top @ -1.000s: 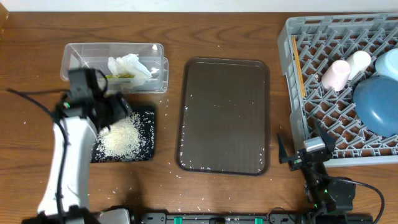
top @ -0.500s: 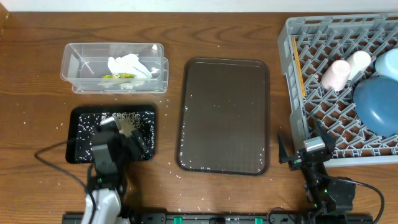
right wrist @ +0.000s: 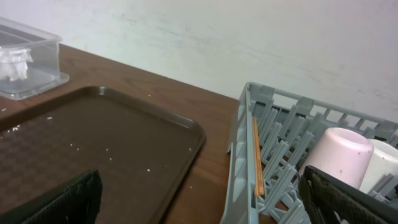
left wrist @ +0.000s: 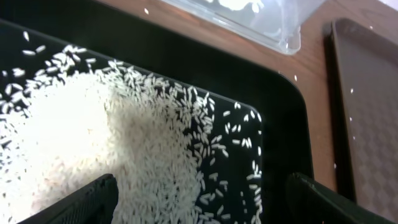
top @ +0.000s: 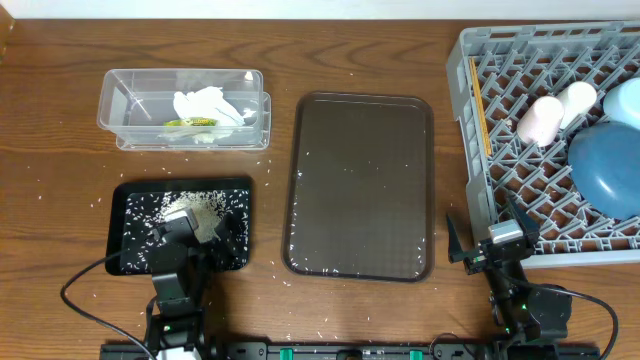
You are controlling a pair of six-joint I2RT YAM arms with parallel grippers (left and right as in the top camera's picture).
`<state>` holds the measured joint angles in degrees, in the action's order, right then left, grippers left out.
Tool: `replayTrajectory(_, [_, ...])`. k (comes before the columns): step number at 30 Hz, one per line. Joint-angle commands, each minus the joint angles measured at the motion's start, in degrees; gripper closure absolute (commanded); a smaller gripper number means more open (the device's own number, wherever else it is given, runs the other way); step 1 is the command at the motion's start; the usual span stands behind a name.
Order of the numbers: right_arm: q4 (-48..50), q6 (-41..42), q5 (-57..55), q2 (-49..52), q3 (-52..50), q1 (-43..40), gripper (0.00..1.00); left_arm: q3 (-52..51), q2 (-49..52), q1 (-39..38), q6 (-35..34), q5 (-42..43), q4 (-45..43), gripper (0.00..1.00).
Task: Sort waste into correct bins and load items into the dishwasher rack
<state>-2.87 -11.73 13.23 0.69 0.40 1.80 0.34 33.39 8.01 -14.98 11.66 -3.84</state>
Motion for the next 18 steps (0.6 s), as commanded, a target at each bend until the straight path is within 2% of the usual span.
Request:
replayTrajectory(1, [-0.33, -0.76, -0.35, -0.35, -0.07, -0.50, 0.01, -0.09, -3.85, -0.13, -0.09, 1.01, 4.07, 0.11])
replayTrajectory(3, [-0.33, -0.76, -0.35, -0.37, -0.07, -0.50, 0.01, -0.07, -6.23, -0.13, -0.09, 0.98, 7.26, 0.11])
replayTrajectory(18, [-0.33, -0.76, -0.35, -0.37, -0.07, -0.50, 0.01, -0.09, -19.74, -0.13, -0.07, 0.98, 6.82, 0.11])
